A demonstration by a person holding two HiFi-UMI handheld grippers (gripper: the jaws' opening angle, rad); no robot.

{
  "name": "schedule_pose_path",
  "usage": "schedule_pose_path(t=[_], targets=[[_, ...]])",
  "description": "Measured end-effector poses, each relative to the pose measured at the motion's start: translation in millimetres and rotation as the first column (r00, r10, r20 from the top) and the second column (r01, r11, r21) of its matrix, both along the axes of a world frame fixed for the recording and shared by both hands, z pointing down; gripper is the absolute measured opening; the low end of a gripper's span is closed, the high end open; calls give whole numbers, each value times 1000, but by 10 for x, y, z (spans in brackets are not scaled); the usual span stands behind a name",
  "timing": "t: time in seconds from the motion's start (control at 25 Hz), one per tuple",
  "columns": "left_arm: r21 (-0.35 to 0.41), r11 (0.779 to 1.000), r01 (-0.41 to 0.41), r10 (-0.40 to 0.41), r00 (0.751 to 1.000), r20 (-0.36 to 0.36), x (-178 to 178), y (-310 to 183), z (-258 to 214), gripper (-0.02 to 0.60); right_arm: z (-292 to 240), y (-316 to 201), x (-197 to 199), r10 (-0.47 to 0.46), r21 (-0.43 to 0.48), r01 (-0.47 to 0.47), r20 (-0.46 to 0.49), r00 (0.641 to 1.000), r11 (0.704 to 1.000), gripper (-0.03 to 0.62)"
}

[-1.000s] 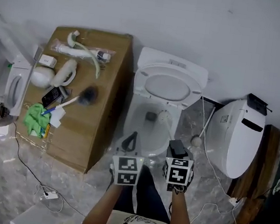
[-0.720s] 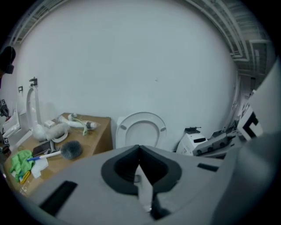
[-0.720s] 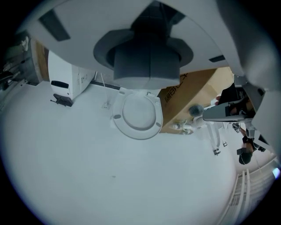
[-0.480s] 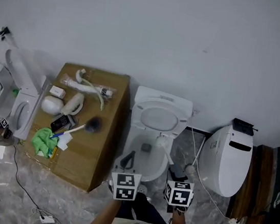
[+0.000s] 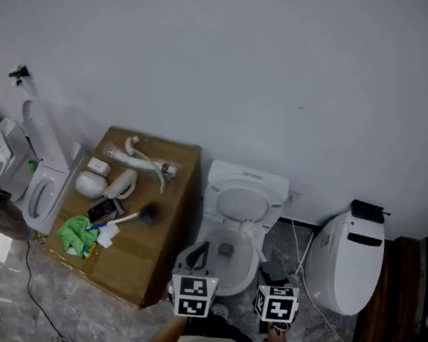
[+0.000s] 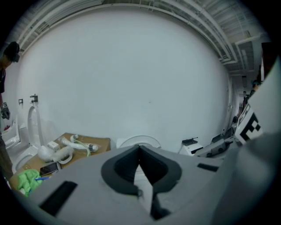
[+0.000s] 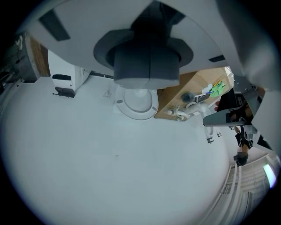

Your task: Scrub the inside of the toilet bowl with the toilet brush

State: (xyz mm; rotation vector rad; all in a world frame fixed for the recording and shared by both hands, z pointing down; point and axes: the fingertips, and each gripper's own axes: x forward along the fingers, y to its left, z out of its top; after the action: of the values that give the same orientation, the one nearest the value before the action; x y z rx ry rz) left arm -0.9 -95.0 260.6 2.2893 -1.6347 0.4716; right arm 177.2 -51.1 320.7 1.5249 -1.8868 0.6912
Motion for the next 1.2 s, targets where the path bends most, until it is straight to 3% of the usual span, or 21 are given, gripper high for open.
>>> schedule_pose_path(t=[0.48,1.2], targets=[[31,1000,0,-1,1000,4,13,19,-182,0,-162,-62,-47,5,38,-7,51,999,999,164],[46,999,-27,26,1000,16,98,-12,-241,2,-231,-71,25,19,47,-21,37,999,999,164]])
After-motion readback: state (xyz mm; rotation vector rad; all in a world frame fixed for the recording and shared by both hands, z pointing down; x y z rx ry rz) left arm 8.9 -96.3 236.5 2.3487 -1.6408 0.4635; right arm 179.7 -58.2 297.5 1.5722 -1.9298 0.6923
